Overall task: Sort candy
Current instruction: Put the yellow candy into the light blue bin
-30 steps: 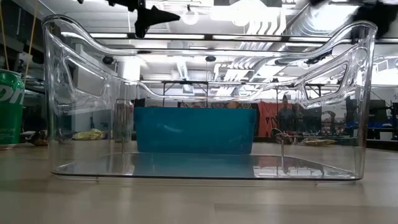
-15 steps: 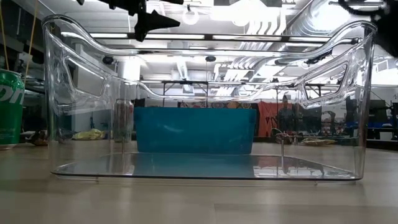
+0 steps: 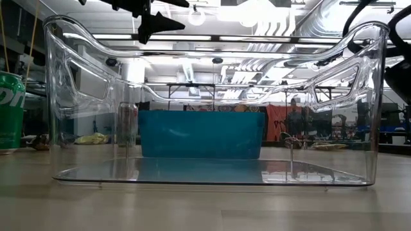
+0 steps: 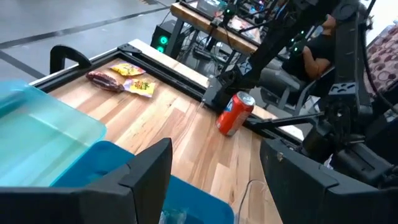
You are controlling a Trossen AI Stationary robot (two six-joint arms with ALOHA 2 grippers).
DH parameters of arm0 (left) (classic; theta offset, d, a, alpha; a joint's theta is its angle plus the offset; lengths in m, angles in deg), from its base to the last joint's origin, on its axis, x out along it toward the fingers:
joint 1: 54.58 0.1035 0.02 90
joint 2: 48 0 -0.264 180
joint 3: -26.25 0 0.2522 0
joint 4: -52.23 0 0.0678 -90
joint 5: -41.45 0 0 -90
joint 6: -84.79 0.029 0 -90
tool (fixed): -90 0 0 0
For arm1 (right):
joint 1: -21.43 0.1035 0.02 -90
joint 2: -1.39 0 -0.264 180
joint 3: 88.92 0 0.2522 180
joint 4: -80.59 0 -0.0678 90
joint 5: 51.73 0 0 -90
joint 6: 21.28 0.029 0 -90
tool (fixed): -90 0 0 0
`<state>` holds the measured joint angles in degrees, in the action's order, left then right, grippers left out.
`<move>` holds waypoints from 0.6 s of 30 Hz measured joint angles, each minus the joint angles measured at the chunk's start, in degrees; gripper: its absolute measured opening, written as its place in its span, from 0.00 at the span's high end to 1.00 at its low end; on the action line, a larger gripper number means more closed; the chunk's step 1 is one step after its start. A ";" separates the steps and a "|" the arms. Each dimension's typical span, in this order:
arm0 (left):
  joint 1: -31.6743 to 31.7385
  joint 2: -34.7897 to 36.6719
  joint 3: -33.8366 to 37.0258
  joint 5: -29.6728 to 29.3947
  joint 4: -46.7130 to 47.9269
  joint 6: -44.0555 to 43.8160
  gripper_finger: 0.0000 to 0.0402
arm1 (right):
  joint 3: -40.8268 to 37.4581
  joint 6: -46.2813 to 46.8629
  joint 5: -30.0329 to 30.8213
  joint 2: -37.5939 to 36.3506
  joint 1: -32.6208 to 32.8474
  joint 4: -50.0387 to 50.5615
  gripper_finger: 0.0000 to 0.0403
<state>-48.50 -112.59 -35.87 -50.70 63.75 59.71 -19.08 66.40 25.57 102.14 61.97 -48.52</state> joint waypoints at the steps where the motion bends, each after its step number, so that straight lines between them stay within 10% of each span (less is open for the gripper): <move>1: 0.00 0.17 0.00 0.01 -0.77 -0.25 0.43 | -0.07 -0.51 0.18 -0.42 0.02 0.23 0.50; 6: 0.02 3.97 0.00 0.00 -5.44 0.79 0.43 | 3.41 -6.01 3.81 -6.33 -0.56 6.77 0.93; 18: 0.28 12.73 0.00 -4.80 -9.32 4.23 0.43 | 12.65 -33.10 37.50 -26.72 -25.33 15.29 0.98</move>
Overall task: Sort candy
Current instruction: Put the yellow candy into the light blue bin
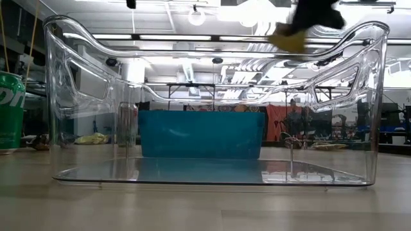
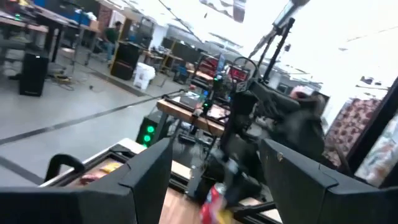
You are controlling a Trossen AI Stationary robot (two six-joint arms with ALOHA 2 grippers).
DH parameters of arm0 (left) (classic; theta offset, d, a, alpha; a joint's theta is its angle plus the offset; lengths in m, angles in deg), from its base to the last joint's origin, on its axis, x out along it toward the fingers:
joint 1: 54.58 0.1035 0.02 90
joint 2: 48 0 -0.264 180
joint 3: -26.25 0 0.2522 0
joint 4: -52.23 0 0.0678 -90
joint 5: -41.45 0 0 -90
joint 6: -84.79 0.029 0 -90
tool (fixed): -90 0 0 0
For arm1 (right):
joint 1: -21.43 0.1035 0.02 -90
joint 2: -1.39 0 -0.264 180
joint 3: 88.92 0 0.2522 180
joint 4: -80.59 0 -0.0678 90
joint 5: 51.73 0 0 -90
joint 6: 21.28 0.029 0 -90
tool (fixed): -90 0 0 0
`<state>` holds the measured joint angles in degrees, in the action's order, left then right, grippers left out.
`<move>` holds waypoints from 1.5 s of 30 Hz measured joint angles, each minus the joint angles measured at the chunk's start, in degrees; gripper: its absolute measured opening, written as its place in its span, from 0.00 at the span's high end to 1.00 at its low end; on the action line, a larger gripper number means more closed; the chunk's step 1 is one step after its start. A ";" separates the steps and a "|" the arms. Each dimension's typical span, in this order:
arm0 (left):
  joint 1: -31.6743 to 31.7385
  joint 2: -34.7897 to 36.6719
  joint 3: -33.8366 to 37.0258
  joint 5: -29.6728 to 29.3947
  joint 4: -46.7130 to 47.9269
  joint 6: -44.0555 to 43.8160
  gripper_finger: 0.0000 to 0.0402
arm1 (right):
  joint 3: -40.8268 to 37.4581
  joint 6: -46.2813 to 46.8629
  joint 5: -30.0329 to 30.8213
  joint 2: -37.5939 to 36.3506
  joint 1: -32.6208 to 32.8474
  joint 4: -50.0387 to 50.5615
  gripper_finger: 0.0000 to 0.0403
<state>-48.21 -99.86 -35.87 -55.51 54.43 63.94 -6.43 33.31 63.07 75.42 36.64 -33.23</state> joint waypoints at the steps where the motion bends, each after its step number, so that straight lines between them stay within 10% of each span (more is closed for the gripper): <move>1: -0.02 0.05 0.00 -0.64 -0.10 0.01 0.43 | -0.02 -4.39 0.73 -0.68 -3.36 -2.77 0.99; 9: -0.02 -1.96 0.00 -2.65 -0.26 -2.58 0.43 | -0.15 -31.46 -9.00 5.20 -27.09 -35.57 0.99; 20: -0.02 -3.57 0.00 -11.18 -0.17 -2.61 0.43 | -0.17 -32.19 -12.89 20.72 -39.74 -45.81 0.95; 33: 9.61 -3.57 -0.02 -14.56 0.25 1.04 0.43 | 0.48 -24.76 -19.20 25.97 -43.18 -45.51 0.36; 45: 42.18 -23.91 -25.53 -13.02 51.27 -2.59 0.43 | 11.81 -28.91 -29.73 24.97 -43.85 -42.52 0.28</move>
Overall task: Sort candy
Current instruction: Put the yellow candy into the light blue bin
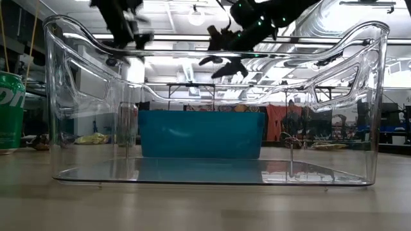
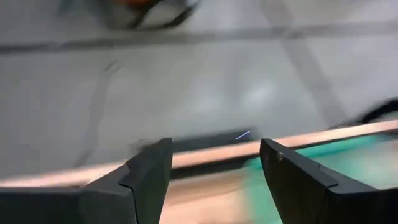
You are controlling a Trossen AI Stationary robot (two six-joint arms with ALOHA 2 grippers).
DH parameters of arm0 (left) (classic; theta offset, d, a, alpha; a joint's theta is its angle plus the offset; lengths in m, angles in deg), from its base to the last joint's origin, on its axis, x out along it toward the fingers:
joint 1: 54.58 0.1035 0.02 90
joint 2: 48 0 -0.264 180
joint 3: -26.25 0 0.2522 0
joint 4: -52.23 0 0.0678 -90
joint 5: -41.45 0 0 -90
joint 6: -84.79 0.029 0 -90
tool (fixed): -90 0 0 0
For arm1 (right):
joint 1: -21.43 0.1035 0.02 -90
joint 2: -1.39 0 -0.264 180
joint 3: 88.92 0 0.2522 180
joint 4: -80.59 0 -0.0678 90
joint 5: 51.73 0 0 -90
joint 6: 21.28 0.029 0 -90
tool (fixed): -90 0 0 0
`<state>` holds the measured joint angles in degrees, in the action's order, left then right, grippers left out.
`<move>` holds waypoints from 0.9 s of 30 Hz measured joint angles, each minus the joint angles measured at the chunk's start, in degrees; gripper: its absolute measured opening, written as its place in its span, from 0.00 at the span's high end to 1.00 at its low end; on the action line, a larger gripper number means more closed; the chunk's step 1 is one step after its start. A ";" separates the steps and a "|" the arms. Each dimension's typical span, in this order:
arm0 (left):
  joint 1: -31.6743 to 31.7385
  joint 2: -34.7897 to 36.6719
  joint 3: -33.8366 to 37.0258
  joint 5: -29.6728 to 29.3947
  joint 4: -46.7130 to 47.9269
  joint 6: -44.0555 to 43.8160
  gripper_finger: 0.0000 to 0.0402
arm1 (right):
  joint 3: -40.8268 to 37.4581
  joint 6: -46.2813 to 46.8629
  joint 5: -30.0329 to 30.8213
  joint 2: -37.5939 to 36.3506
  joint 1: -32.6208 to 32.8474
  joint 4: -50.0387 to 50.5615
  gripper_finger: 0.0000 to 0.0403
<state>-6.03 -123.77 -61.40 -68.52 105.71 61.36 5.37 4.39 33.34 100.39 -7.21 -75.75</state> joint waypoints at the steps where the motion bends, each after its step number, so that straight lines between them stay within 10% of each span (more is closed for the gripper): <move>1: 1.41 -2.69 -1.18 -0.58 2.38 0.22 0.43 | 1.25 -0.98 -0.08 0.00 -0.02 1.48 0.28; 14: 8.41 -26.30 -2.76 -2.32 22.76 -7.08 0.43 | 9.70 -15.05 0.01 0.00 0.00 20.52 0.28; 27: 11.31 -28.05 3.52 4.36 21.99 -12.91 0.43 | 9.61 -17.14 0.18 0.00 0.00 28.38 0.28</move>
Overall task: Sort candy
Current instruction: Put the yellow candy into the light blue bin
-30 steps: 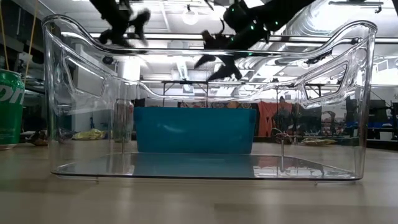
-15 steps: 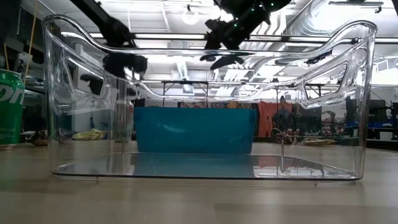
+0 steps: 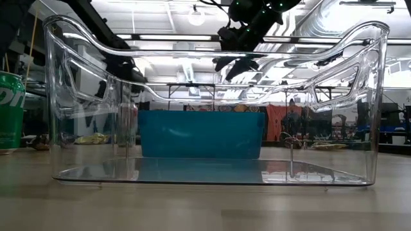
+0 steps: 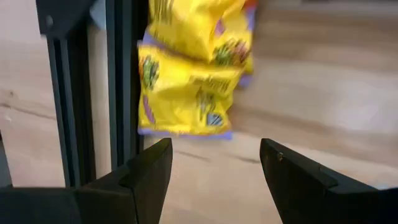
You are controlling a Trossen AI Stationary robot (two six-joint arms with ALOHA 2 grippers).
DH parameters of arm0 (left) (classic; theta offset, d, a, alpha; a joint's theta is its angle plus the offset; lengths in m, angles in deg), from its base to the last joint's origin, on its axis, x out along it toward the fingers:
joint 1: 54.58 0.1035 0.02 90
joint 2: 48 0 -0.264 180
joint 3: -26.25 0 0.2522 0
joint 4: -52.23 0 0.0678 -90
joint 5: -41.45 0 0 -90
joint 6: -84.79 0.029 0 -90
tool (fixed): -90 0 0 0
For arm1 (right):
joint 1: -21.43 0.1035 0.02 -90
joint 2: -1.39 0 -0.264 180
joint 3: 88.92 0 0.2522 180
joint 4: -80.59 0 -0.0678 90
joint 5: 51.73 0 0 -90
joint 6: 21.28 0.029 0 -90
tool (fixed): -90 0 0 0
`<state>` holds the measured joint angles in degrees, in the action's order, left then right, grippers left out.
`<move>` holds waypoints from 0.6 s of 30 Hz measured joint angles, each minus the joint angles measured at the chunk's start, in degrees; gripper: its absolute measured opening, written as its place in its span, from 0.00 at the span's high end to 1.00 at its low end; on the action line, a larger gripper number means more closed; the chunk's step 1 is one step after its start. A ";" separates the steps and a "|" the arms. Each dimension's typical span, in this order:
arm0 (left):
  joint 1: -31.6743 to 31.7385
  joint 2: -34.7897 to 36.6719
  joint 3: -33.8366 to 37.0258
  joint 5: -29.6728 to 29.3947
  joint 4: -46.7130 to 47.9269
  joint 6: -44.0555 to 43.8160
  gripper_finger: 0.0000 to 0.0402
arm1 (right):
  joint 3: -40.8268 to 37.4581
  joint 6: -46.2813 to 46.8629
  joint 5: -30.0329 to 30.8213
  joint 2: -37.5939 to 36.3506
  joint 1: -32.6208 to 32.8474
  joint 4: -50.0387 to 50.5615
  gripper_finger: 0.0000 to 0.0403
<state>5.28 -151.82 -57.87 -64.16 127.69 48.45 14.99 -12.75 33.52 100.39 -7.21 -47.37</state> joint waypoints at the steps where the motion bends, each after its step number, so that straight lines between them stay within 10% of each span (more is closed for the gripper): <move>1: 0.18 0.45 1.36 -0.12 -0.87 -0.19 0.43 | 0.00 0.20 0.02 0.00 0.00 0.00 0.28; 18: -0.32 0.87 8.05 -5.02 -14.44 -7.21 0.44 | -0.02 3.13 0.69 0.00 1.01 -0.37 0.28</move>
<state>4.96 -150.95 -49.82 -69.18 113.25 41.24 14.96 -9.62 34.21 100.39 -6.20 -47.74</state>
